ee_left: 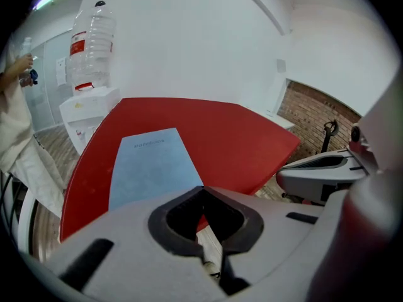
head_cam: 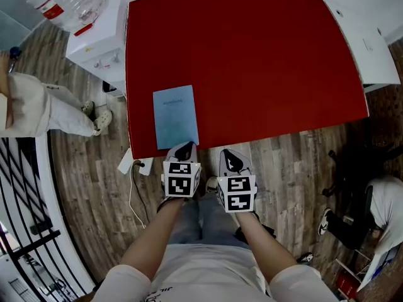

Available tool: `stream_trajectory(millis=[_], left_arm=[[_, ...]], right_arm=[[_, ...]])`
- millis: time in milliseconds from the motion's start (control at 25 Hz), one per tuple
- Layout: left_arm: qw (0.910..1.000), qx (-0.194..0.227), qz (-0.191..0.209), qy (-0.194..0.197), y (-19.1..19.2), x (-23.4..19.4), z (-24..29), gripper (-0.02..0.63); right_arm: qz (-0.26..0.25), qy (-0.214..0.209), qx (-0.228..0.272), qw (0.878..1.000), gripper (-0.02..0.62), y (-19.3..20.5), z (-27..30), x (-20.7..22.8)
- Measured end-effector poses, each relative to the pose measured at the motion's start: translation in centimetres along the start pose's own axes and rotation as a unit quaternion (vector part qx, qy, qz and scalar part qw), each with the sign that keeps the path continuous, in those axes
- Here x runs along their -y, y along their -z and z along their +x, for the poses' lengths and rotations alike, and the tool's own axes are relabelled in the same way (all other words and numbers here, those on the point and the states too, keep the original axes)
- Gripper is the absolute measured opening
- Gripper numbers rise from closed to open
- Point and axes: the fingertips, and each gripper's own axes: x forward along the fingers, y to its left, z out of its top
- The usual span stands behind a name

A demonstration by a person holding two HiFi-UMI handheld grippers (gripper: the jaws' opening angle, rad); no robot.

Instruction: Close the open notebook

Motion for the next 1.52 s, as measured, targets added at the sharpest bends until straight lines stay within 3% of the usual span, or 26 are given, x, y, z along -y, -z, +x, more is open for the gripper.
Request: stream_trajectory(millis=[360,720,1000,1200,1520], left_arm=[[0.9995,0.029,0.007,0.006,-0.8,1.4,-9.4,0.006],[0.9945,0.095,-0.037,-0.024,-1.9,-0.9,-18.6,0.006],[0.9905,0.121,-0.051,-0.041,-1.5,-2.5,-21.6,0.005],[0.9887,0.137,-0.047,-0.038,-2.1,-2.8,-22.7,0.005],[0.9905,0.127,-0.039,-0.035,-1.3,-2.8,-23.2,0.005]], right_arm=[[-0.02,-0.022,0.004,1.0,0.006,-2.1,-5.6,-3.8],[-0.007,-0.041,0.011,0.999,0.005,-3.0,-9.8,-7.6],[-0.026,-0.04,0.042,0.998,0.006,-5.8,-12.7,-9.3],[-0.039,-0.026,0.07,0.996,0.006,-8.8,-13.5,-8.3],[-0.028,-0.024,0.06,0.998,0.005,-7.2,-13.3,-9.5]])
